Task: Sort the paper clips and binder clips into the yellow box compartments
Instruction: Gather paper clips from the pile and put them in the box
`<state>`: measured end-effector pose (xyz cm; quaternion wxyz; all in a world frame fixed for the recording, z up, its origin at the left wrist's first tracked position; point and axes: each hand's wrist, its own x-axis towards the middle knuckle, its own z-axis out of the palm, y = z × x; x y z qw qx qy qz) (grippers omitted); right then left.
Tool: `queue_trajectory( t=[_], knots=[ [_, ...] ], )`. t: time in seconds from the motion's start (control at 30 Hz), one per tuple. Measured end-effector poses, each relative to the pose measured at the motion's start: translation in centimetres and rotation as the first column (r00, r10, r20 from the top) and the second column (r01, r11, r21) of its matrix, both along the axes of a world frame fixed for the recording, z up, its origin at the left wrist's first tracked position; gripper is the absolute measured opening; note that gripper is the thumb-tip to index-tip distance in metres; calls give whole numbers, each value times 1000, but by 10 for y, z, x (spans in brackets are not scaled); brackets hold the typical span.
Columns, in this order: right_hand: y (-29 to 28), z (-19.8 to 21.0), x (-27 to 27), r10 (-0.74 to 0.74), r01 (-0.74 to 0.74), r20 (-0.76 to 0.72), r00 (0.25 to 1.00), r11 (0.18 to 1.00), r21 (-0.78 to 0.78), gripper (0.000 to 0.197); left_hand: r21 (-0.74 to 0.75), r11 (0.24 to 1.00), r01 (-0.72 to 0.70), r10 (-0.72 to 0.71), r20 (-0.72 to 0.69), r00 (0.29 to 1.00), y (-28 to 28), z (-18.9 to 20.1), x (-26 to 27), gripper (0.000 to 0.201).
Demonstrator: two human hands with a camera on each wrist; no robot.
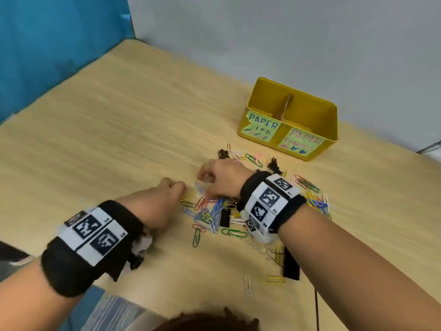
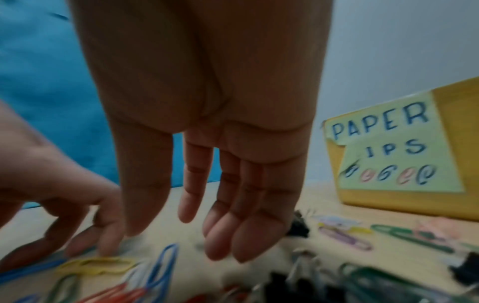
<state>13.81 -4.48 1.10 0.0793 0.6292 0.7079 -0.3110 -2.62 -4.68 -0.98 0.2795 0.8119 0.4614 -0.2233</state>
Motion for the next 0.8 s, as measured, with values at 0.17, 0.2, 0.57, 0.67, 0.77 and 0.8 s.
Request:
queue_trajectory(
  t=[0.17,0.2,0.57,0.67,0.77,0.8],
  knots=[
    [-10,-22,-19,144,-145,93,985,989,6,60,66,997,-49,34,219,975,8,-16,15,47],
    [-9,-22,-18,146,-147,109,983,989,0,56,68,995,-67,48,247,968,11,-15,18,44],
    [-30,-28,4,144,-154,157,977,986,56,76,187,982,-23,6,92,996,-19,-15,33,94],
    [-23,-27,5,109,-119,104,989,989,90,44,165,982,-86,53,196,979,-13,-18,37,56],
    [-20,-28,6,125,-141,123,985,981,132,25,182,979,-92,42,262,964,-3,-17,40,24],
    [-19,-29,7,119,-137,125,985,981,141,23,185,980,-79,29,263,964,-1,-17,41,22]
  ],
)
